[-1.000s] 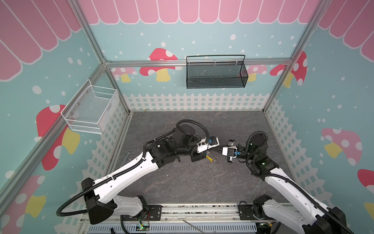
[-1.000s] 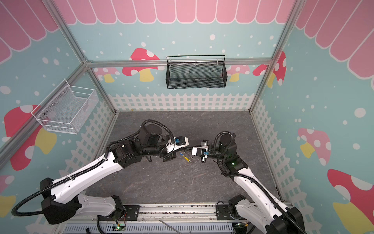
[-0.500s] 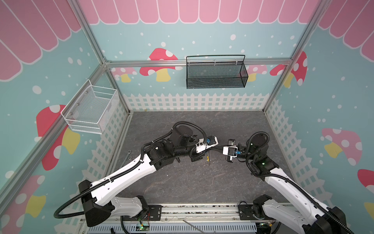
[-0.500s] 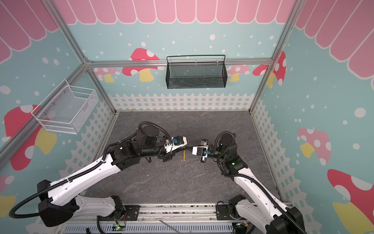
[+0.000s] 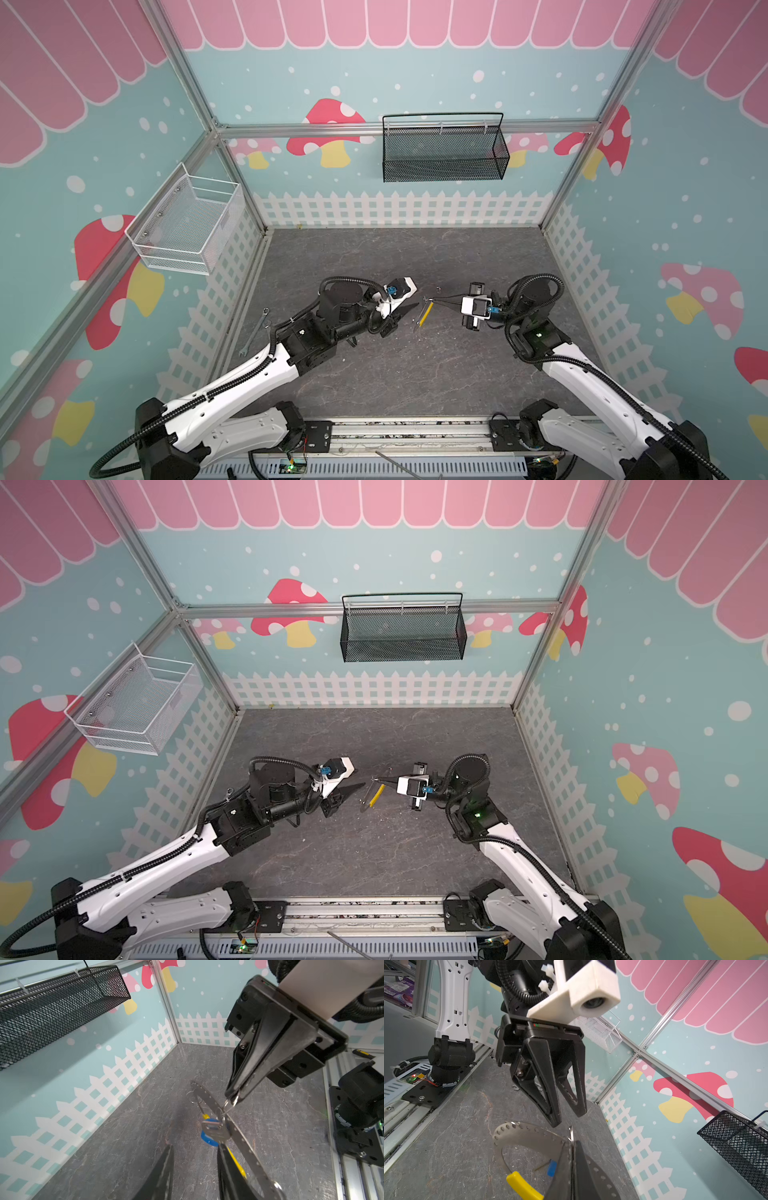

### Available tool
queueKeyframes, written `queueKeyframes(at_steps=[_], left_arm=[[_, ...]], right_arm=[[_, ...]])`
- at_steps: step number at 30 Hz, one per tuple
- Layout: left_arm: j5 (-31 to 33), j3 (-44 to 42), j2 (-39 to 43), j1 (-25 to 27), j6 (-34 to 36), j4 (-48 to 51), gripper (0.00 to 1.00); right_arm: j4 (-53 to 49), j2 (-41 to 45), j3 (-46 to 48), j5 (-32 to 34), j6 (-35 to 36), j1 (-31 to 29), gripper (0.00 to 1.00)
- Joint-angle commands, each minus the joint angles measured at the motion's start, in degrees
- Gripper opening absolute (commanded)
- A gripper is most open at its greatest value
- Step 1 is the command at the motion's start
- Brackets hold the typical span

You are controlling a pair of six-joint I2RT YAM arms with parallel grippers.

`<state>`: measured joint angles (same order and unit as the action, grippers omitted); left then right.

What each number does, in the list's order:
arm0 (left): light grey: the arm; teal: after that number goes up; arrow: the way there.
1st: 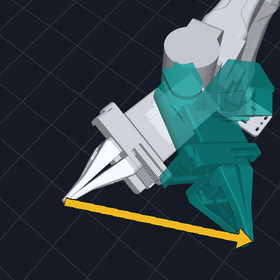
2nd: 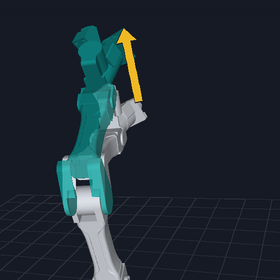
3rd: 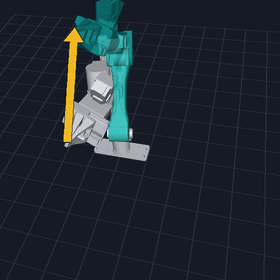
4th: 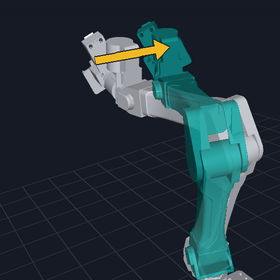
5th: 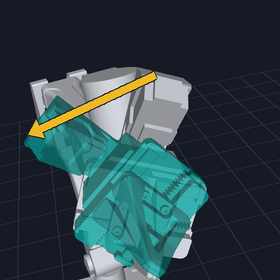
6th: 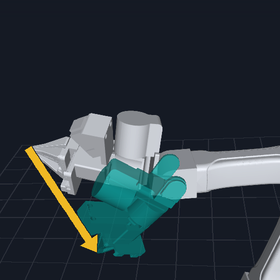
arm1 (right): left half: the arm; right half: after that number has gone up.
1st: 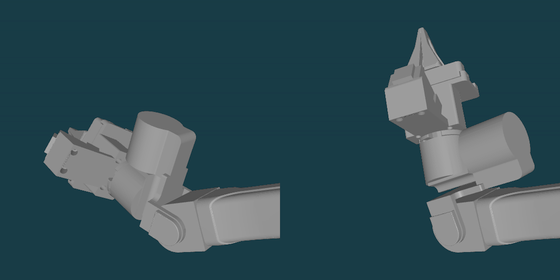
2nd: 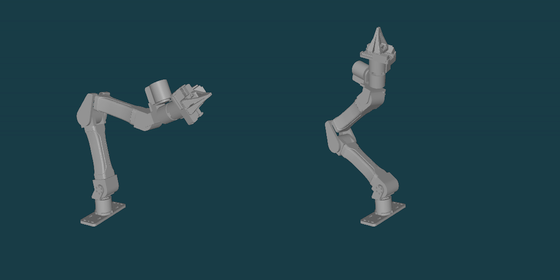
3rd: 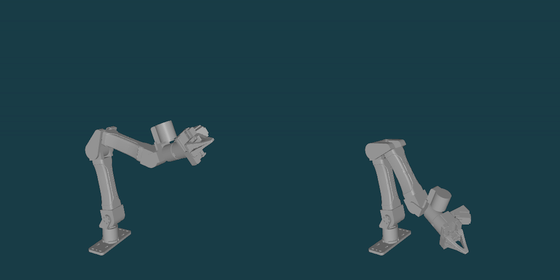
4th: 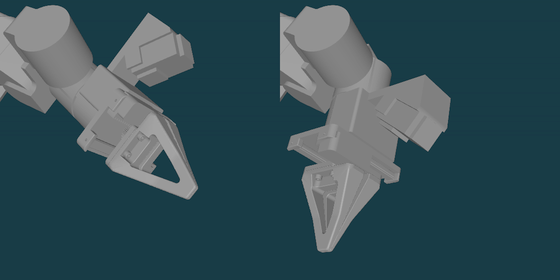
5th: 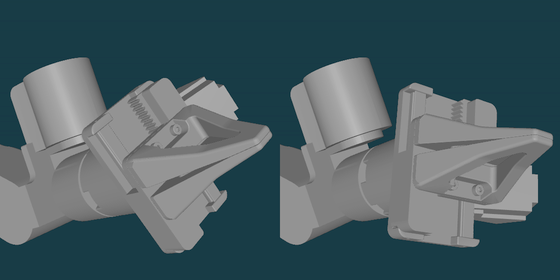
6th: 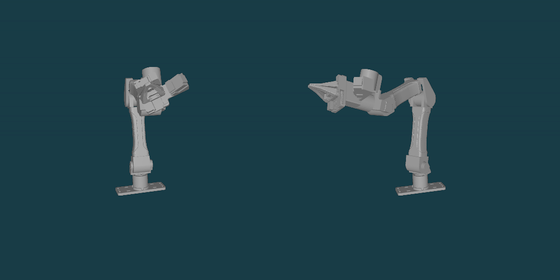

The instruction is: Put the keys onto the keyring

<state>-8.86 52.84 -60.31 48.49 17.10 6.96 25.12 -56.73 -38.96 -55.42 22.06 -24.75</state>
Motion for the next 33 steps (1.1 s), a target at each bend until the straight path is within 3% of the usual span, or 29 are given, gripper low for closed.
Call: queueKeyframes(at_steps=[1, 18, 26, 33], left_arm=[[-3.3, -0.7, -1.1, -0.2, -3.6, -5.6, 0.35], [-9.3, 0.3, -5.6, -0.3, -4.8, -7.8, 0.33], [-8.0, 0.6, -6.8, -0.4, -4.7, -6.6, 0.29], [-7.0, 2.1, -7.4, -0.4, -3.2, -4.5, 0.16]], right_arm=[[3.4, -0.2, 0.5, -1.7, -1.9, -0.1, 0.0], [5.1, 0.0, 1.1, -1.2, -2.7, -0.1, 0.0], [5.2, 1.3, 1.7, -0.3, -2.2, 0.0, 0.0], [4.9, 2.1, 2.5, 0.3, -1.8, 0.0, 0.0]])
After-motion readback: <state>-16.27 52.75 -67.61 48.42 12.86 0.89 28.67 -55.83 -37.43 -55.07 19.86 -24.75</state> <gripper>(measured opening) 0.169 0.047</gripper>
